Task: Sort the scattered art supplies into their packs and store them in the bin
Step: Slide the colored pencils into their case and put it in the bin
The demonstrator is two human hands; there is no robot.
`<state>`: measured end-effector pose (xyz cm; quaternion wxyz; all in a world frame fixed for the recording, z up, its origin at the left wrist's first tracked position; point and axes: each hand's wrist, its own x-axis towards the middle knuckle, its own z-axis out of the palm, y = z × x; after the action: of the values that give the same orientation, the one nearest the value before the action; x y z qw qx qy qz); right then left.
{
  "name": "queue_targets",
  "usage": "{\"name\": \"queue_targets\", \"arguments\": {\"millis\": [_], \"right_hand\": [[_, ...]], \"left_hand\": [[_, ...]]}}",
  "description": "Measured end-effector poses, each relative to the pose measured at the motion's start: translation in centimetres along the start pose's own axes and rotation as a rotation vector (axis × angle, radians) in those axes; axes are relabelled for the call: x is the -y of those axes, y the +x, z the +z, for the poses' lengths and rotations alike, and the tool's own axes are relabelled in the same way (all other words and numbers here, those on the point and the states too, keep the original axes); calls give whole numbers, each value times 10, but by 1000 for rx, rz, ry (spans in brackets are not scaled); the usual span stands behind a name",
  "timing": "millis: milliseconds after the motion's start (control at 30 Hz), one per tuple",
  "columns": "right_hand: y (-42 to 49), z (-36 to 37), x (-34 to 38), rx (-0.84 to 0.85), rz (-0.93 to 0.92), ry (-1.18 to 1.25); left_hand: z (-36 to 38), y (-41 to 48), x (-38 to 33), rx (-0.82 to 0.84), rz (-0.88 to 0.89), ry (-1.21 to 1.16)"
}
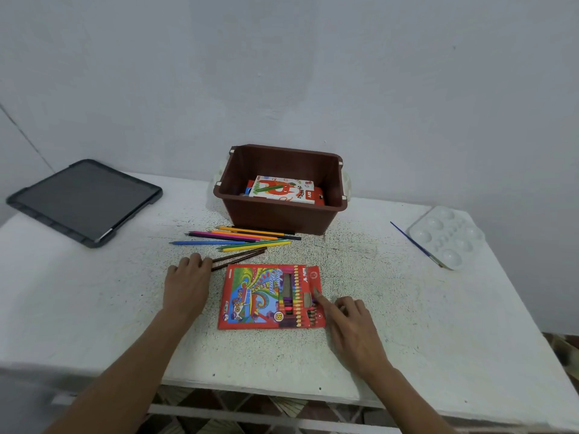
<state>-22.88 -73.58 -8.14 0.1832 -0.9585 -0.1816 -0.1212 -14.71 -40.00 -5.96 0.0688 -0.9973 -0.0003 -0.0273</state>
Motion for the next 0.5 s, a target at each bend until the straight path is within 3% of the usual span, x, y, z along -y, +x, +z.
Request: {"name": "queue_targets", "arguments": {"millis": [167,333,500], "right_hand": [[4,-4,2,-4,36,64],[17,-13,8,-64,118,174],[36,-17,21,-88,119,192]], "left_hand": [[-8,-6,-5,-84,-16,-142],[-27,-14,-33,-225,-208,-784],[-45,-21,-64,-133,-186,-1211]]}}
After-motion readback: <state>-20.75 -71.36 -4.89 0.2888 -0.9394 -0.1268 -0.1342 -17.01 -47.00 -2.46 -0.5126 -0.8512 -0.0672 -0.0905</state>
